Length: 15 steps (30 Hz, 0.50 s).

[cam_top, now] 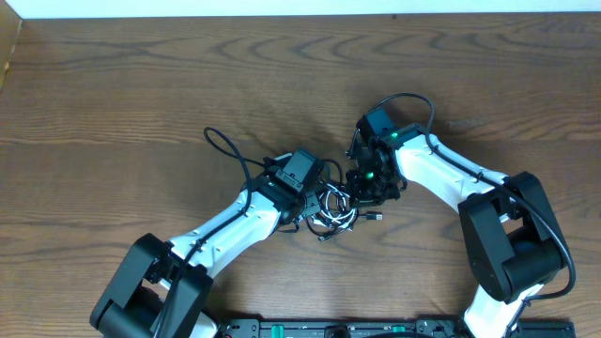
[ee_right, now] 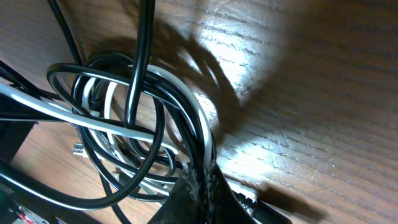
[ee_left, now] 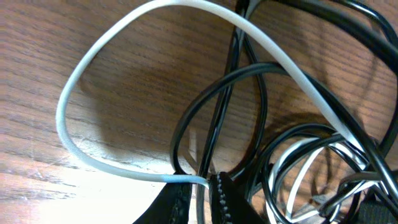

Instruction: Untangle cables

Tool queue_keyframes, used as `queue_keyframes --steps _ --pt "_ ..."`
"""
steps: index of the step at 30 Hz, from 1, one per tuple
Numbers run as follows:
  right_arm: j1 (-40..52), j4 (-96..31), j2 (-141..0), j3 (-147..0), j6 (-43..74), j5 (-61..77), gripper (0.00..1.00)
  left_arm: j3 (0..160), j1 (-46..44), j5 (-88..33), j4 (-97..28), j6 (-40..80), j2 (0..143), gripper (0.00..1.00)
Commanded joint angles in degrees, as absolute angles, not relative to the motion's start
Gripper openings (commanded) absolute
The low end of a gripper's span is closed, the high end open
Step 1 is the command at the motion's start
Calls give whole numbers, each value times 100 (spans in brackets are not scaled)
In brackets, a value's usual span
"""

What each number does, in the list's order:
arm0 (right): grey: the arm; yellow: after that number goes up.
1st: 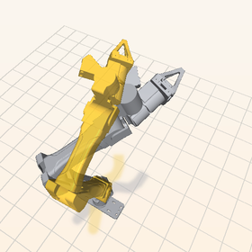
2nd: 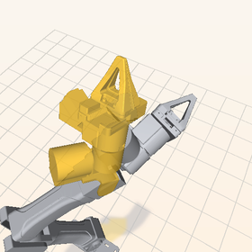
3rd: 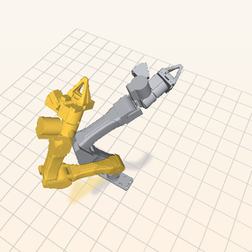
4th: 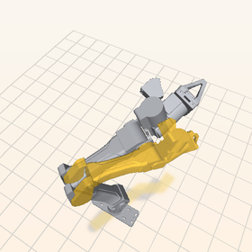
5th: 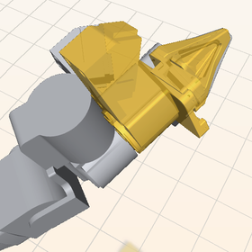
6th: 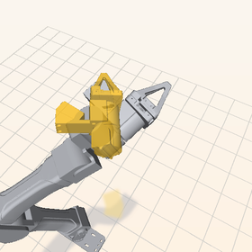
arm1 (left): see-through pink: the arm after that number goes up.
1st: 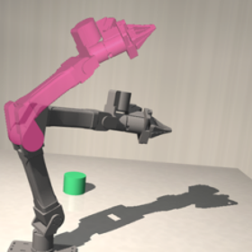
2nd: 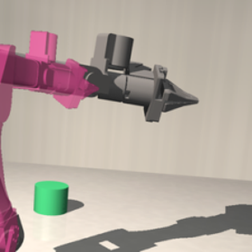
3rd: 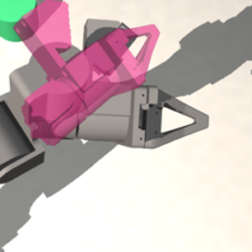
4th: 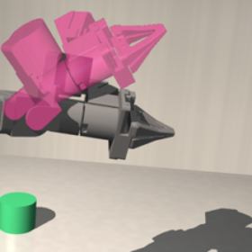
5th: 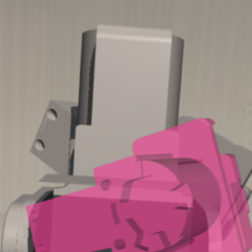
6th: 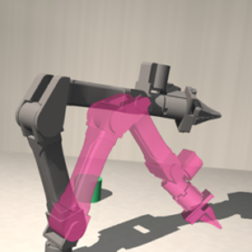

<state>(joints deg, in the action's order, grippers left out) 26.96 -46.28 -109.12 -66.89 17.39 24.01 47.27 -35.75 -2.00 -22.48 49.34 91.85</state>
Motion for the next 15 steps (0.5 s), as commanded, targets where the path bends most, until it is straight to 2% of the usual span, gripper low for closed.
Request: queue_keyframes --steps 1,9,11,12,15 --pt "2740 -4661 -10897 -6657 1774 2434 1 4670 -3583 71 -2257 4925 9347 22" --pt "2742 -4668 -10897 -6657 1774 2434 1 4670 -3581 69 -2259 4923 9845 24" --pt "2742 -4674 -10897 -6657 1774 2434 1 4670 -3581 69 -2292 4923 9887 19" --pt "2742 -4672 -10897 -6657 1774 2434 1 4672 -3579 69 -2324 4921 9859 8" --pt "2742 -4676 -10897 -6657 1772 2414 1 4672 -3522 69 -2355 4858 9754 8"
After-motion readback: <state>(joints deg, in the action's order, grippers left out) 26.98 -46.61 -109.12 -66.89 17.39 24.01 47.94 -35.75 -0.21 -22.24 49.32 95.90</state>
